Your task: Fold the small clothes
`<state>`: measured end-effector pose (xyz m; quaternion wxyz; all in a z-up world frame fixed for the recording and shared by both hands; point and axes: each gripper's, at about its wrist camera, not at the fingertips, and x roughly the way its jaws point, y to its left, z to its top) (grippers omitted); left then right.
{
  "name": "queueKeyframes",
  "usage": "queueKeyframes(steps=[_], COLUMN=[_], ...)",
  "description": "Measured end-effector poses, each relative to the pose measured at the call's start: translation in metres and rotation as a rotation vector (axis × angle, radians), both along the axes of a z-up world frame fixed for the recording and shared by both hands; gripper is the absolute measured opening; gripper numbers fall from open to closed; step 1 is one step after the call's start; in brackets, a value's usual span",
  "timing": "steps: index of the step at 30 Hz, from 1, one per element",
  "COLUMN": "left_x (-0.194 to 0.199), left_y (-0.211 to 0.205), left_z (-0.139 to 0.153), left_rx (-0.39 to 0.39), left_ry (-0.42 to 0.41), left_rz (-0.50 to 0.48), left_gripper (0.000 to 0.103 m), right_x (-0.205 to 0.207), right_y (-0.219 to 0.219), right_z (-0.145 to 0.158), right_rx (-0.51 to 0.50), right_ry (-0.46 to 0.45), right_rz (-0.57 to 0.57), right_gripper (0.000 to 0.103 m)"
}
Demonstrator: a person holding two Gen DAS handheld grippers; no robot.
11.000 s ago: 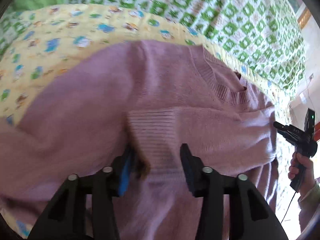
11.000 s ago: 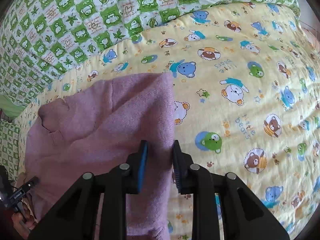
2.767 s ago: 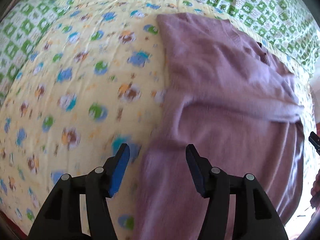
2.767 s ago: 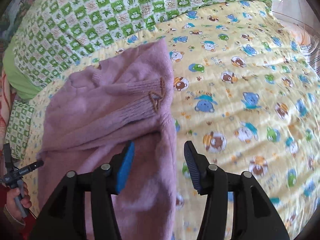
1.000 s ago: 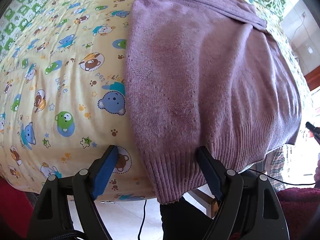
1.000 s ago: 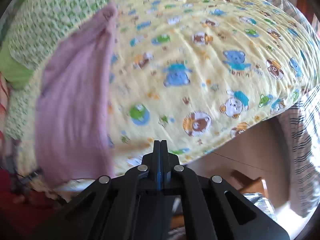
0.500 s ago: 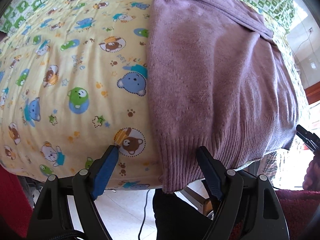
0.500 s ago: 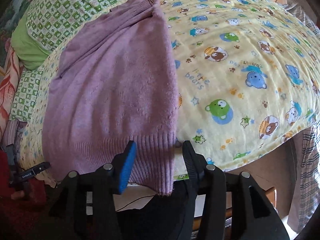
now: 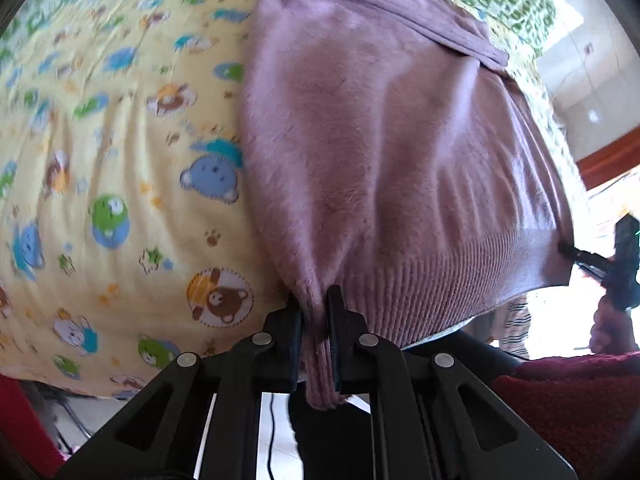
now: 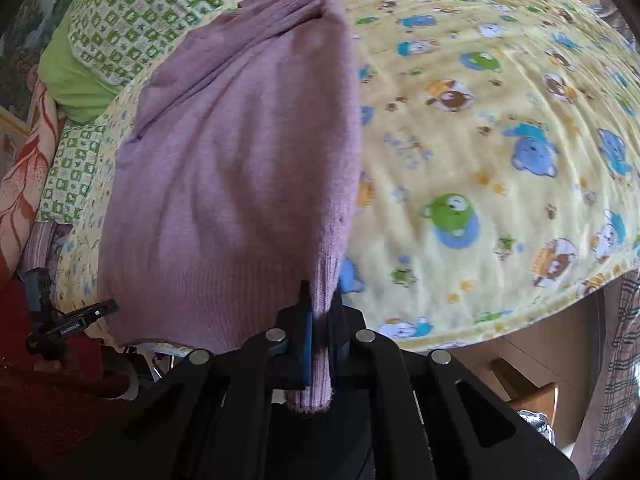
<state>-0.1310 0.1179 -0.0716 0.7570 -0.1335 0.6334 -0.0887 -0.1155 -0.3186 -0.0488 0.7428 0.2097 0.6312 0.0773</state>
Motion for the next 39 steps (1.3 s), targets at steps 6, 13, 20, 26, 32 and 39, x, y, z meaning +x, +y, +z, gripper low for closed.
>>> queueKeyframes(steps=[6,13,20,26,32,39], left_x=[0.011,0.013,0.026,0.051,0.095,0.175], left_y=[-0.001,-0.028,-0.022,-0.010,0.003,0.003], left_z=[-0.003,-0.005,0.011,0.045,0.082,0.111], left_rx=[-0.069,0.029,-0.083,-0.154,-0.208,-0.220], left_ry=[0.046,0.004,-0.020,-0.103,-0.214,-0.342], left_rz=[0.035,-0.047,-0.030,0.016,0.047,0.082], left_gripper=[0.037,0.034,0.009,0.009,0.008,0.008], right_x=[0.004,0.008,0.014,0.032,0.061,0.127], right_y=[-0.011,0.006,0.001,-0.016,-0.023,-0.029], right_z=[-0.013,-0.016,-0.004,0.021,0.039,0.062], right_rx=[0.158,0.146,0.202,0.342,0.433,0.465], right_ry=[0.037,0.030,-0.007,-0.102,-0.180,-0.303], right_rz=[-0.057,-0.010,0.032,-0.051,-0.109,-0.139], right_gripper=[0.010,0.017,0.007,0.007,0.007,0.007])
